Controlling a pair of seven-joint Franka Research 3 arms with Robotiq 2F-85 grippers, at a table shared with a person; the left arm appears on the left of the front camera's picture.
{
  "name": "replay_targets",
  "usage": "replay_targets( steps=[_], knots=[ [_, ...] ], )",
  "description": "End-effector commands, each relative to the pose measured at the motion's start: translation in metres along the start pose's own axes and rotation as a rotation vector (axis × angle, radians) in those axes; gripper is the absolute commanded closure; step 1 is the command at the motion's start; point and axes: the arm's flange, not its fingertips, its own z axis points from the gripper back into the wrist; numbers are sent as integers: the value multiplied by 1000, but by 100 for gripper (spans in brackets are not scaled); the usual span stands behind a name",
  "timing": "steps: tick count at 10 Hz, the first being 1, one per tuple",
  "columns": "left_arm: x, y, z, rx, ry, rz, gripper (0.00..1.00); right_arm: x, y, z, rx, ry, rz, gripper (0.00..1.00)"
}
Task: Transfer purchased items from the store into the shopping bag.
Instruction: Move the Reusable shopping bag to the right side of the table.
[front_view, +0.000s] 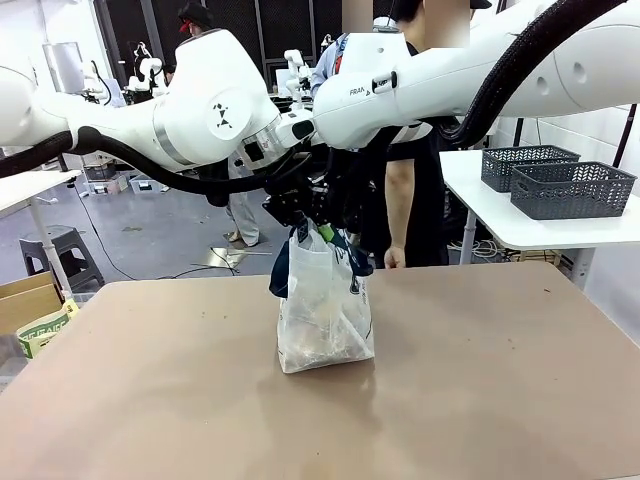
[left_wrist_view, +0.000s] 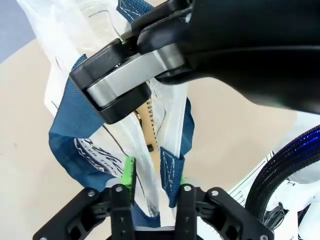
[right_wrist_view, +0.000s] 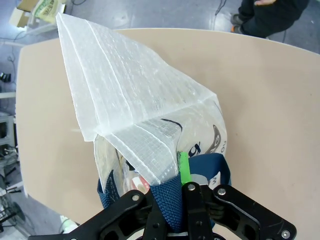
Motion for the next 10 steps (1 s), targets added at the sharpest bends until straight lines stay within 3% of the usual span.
replay_targets(
  steps=[1,8,10],
  knots=[
    [-4,-2,-2,38,-12,16,100,-3,-2,0,42,-1,5,100],
    [-13,2,8,51,-32,30,100,-5,-9,-3,58,9,5,100],
    [-17,-7,6,117,-6,-10,100,-5,-11,-4,52,12,14,100]
  ],
)
